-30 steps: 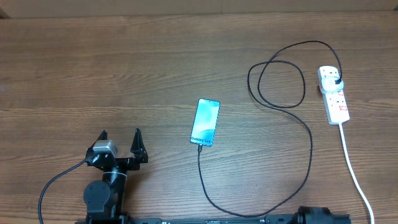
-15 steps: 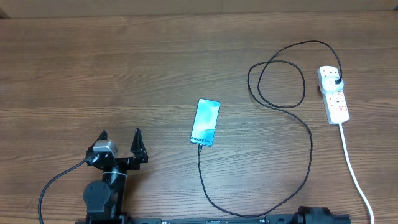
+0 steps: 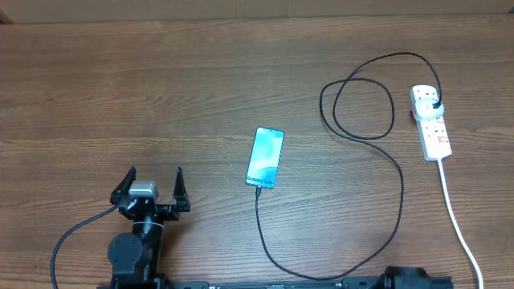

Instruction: Plug charger to phone and switch on socket

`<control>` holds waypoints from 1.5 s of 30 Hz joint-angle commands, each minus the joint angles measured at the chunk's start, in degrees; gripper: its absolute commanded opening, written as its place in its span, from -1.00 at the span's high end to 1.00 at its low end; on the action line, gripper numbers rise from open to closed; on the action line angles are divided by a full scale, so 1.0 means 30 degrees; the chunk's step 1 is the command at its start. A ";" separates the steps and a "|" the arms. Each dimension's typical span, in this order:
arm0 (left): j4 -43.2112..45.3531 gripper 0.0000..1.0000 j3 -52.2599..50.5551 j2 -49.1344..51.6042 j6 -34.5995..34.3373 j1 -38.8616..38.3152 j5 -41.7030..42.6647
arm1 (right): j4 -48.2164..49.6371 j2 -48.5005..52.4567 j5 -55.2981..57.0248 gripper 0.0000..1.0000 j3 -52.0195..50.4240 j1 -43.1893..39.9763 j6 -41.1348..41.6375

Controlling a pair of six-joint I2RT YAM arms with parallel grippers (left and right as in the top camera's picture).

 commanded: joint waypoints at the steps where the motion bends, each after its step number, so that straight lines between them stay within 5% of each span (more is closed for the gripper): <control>1: 0.0029 -0.99 -0.0131 -0.0124 0.1078 -0.0029 0.0211 | 0.0051 -0.0117 0.0313 0.36 -0.0255 -0.0015 0.0160; 16: 0.0036 -0.99 -0.0131 -0.0124 0.1406 -0.0029 0.0204 | 0.0678 -0.0117 -0.0976 0.16 -0.0874 -0.0015 0.0204; 19: 0.0036 -0.99 -0.0131 -0.0124 0.1406 -0.0029 0.0204 | 0.0918 -0.0117 -0.1792 -0.15 -0.0954 -0.0036 0.0211; 22: 0.0029 -0.99 -0.0131 -0.0124 0.1406 -0.0029 0.0204 | 0.0969 -0.0117 -0.1807 -1.00 -0.1078 -0.0073 0.0189; 38: 0.0036 -0.99 -0.0131 -0.0124 0.1406 -0.0029 0.0204 | 1.0280 -0.0117 0.0335 -1.00 -1.2466 -0.2674 0.0197; 45: 0.0036 -0.99 -0.0131 -0.0124 0.1406 -0.0029 0.0204 | 1.1336 -0.0117 -0.0328 -1.00 -1.7522 -0.2914 0.0211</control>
